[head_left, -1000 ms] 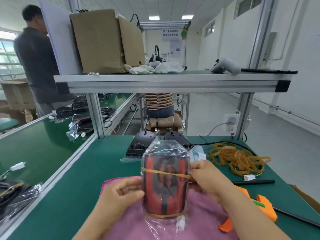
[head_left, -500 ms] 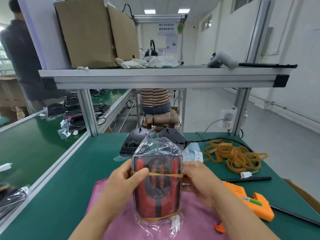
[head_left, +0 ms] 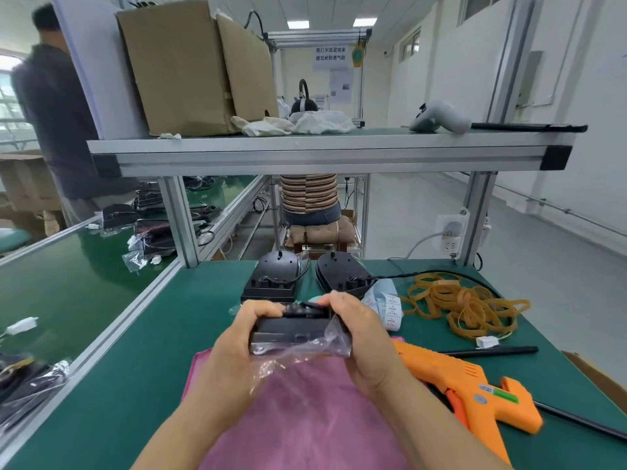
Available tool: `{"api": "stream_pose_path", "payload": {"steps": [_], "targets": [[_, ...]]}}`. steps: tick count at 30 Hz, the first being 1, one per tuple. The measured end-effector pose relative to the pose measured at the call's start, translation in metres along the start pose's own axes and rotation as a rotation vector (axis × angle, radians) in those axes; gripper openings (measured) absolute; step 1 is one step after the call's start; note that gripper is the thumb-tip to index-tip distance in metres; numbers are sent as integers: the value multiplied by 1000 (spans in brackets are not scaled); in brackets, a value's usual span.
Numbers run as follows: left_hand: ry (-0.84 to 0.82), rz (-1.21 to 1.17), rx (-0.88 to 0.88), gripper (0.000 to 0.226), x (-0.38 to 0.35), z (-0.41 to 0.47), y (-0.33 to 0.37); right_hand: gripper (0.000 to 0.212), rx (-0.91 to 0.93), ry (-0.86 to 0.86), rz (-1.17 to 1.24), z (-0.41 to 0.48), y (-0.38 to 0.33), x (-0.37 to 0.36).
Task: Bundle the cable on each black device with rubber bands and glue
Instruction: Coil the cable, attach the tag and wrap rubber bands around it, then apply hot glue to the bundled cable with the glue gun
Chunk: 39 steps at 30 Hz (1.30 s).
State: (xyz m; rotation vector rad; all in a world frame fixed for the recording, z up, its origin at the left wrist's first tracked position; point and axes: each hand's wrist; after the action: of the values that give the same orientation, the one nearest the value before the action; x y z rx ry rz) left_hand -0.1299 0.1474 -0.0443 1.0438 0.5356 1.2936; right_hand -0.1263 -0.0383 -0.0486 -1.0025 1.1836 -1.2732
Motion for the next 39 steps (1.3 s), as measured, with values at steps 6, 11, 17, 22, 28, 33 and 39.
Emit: {"api": "stream_pose_path", "payload": {"steps": [6,11,17,22,28,33,39], "targets": [[25,-4,15,49,-4,-22,-48,21,35,13,-281,-14,20,-4],[-47,185,-38,60,-1,-36,-63,17,-26,18,-385,-25,31,-5],[-182,335,-110,48,7,-56,-59,15,-110,-7,-528,-39,22,-2],[-84,135,67,24,12,-67,-50,13,-26,298,-797,-77,9,40],[248,15,126,27,13,-67,-59,32,-430,495,-1282,-133,12,118],[168,64,181,28,11,-65,-63,58,-672,341,-1323,-134,11,127],[173,24,229,30,12,-64,-61,25,-685,293,-1237,-133,-4,128]]}}
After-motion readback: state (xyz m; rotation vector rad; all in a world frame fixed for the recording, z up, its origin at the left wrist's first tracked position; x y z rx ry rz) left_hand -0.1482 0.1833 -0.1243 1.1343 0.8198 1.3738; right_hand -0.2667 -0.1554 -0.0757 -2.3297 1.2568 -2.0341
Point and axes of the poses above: each hand's wrist, its own z-axis towards the middle knuckle, its own x-axis out of the back of the hand, y = z × x, and after that the axes turned 12 degrees about -z, right-handed
